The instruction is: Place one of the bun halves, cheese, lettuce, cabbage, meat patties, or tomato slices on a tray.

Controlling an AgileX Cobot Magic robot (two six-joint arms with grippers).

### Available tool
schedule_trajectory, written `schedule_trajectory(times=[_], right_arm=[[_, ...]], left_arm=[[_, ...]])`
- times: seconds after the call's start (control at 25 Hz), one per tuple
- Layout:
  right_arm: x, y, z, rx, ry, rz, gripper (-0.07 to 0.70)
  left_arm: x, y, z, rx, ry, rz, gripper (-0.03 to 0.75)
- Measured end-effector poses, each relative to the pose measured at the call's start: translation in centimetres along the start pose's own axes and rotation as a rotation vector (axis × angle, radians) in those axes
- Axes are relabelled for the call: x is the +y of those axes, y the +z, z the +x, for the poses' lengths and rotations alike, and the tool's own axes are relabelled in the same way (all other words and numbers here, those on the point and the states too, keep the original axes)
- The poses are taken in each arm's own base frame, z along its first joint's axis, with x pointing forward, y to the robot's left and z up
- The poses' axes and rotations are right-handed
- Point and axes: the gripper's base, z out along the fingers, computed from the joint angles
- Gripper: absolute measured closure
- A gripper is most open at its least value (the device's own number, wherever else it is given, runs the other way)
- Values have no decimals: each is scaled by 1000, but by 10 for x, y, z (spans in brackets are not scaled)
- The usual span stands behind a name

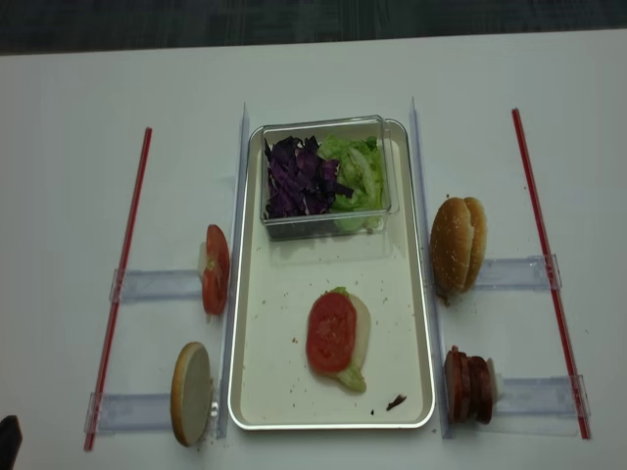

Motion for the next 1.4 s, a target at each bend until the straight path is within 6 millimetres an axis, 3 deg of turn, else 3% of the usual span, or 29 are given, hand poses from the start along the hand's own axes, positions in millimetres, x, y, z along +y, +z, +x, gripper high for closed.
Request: schedule_trajectory(times=[1.4], right_arm=[[0, 0, 0, 0, -1, 0, 438]], left_arm=[[0, 0, 0, 0, 0, 0, 349]])
